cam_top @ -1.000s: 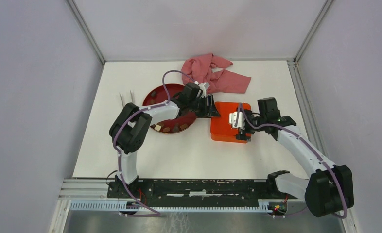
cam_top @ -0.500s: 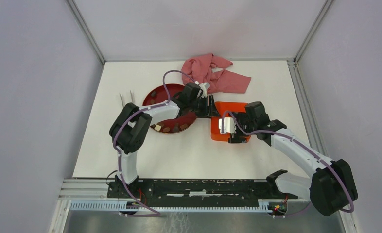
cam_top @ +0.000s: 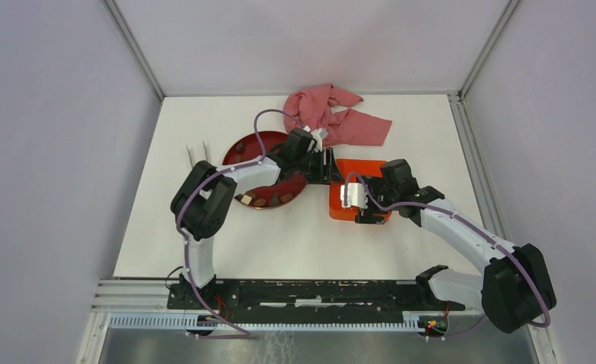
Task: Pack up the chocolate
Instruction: Close the box lid on the packing box.
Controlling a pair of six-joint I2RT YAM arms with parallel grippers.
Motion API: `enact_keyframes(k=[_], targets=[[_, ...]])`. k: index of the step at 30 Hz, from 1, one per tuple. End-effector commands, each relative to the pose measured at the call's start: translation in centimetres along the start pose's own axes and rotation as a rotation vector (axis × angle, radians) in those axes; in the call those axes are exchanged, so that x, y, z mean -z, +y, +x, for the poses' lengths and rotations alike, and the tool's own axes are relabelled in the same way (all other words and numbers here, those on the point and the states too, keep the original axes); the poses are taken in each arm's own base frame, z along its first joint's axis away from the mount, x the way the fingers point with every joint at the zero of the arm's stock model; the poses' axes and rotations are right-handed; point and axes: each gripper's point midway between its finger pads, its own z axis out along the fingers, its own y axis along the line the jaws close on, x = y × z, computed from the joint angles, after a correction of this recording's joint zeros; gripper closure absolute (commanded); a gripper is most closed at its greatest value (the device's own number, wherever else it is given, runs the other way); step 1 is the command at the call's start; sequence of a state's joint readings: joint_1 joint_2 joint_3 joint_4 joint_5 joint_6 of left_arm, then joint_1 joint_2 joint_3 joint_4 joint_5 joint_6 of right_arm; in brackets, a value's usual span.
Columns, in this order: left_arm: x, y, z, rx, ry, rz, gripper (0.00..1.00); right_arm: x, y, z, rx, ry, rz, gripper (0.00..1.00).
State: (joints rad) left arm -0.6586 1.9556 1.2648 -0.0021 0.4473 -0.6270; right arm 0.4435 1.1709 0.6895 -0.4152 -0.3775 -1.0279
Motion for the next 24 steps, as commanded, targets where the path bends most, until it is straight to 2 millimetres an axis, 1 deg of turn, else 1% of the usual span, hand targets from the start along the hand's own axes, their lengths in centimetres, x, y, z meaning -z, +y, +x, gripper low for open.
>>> enact_keyframes(k=[1, 4, 9, 10, 11, 13, 14, 18, 24], targets=[[-0.2, -1.1, -1.4, -0.074, -0.032, 0.028, 0.36, 0.1, -1.7, 0.8, -0.053, 0.060, 0.073, 0.16], [-0.2, -1.2, -1.6, -0.077, -0.032, 0.028, 0.36, 0.3, -2.0, 1.0, -0.054, 0.074, 0.092, 0.17], [-0.1, -1.5, -2.2, -0.089, -0.041, 0.028, 0.35, 0.5, -1.4, 0.6, -0.052, 0.051, 0.082, 0.17], [-0.1, -1.4, -2.2, -0.087, -0.037, 0.022, 0.33, 0.5, -1.3, 0.6, -0.054, 0.047, 0.079, 0.17], [-0.1, -1.5, -2.3, -0.088, -0.039, 0.016, 0.27, 0.6, -1.2, 0.4, -0.055, 0.040, 0.076, 0.16], [0.1, -1.6, -2.7, -0.093, -0.049, 0.012, 0.20, 0.7, -1.0, 0.1, -0.058, 0.023, 0.065, 0.15], [0.2, -1.7, -2.8, -0.096, -0.052, 0.007, 0.18, 0.8, -0.9, -0.2, -0.060, 0.009, 0.059, 0.14], [0.5, -1.7, -3.2, -0.107, -0.058, -0.009, 0.17, 1.0, -0.7, -1.0, -0.074, -0.031, 0.036, 0.13], [0.6, -1.1, -2.3, -0.103, -0.037, -0.021, 0.18, 1.3, -0.7, -1.3, -0.092, -0.058, 0.019, 0.13]])
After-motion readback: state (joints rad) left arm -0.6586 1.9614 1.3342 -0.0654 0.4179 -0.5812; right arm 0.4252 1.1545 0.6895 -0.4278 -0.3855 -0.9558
